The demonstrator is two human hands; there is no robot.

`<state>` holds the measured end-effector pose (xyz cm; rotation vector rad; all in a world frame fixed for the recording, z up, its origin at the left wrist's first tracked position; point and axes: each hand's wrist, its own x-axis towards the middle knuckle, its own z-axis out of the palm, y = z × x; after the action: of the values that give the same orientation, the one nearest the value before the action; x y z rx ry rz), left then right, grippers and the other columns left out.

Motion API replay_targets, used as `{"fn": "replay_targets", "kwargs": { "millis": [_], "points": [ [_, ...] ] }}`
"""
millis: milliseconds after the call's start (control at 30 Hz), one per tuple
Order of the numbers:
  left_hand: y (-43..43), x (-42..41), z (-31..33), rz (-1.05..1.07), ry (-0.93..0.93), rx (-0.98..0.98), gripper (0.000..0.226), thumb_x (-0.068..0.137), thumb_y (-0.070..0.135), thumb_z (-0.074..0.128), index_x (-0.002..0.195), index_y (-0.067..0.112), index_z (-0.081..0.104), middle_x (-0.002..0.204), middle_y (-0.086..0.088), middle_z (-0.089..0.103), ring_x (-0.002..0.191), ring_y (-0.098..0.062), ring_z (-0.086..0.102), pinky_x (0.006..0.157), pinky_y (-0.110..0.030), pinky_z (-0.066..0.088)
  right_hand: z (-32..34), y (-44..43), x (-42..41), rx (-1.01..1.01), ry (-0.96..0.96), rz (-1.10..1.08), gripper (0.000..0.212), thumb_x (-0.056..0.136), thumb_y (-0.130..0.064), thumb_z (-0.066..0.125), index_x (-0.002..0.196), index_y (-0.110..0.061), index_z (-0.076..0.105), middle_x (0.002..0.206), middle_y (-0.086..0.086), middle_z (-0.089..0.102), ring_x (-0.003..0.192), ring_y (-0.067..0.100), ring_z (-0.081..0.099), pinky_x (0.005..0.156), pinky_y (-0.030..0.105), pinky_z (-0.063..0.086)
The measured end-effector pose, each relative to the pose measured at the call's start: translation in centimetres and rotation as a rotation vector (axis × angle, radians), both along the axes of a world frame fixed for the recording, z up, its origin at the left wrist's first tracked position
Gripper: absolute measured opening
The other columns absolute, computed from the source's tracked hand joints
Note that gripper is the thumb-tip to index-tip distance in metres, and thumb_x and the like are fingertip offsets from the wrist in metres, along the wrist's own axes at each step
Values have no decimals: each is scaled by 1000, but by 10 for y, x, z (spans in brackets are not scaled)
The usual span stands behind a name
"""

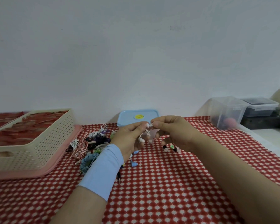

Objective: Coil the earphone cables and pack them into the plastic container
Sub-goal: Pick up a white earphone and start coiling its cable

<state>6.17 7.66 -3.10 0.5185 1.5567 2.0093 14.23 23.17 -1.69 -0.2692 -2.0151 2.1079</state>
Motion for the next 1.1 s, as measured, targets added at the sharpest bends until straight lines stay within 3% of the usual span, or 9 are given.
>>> {"fn": "replay_targets", "kwargs": {
  "millis": [333, 600, 833, 1100],
  "points": [
    [-1, 0, -2, -67, -26, 1, 24, 95, 20, 60, 112, 7, 70, 83, 2, 69, 62, -6, 58, 45, -12, 45, 1, -1, 2, 2, 30, 41, 12, 93, -17, 69, 92, -15, 80, 89, 8, 76, 68, 15, 65, 50, 26, 48],
    [-1, 1, -3, -92, 8, 10, 17, 95, 16, 58, 99, 8, 72, 77, 4, 69, 59, -3, 57, 46, -12, 45, 2, 3, 3, -82, -71, 128, 28, 79, -23, 73, 103, -10, 76, 81, 4, 73, 67, 12, 65, 48, 21, 50],
    [-4, 0, -5, -60, 91, -38, 17, 96, 15, 58, 100, 6, 72, 77, 2, 70, 59, -4, 58, 47, -14, 45, 1, 3, 1, -32, -94, 86, 16, 92, -15, 70, 105, -7, 75, 84, 8, 75, 65, 15, 65, 47, 24, 52],
    [-10, -7, -2, 27, 118, -77, 18, 91, 15, 67, 105, 8, 75, 83, -4, 73, 65, -10, 62, 51, -18, 50, 0, -6, 2, 296, 64, -16, 14, 91, -17, 75, 104, -11, 75, 88, 6, 77, 70, 22, 72, 56, 31, 58]
  ]
}}
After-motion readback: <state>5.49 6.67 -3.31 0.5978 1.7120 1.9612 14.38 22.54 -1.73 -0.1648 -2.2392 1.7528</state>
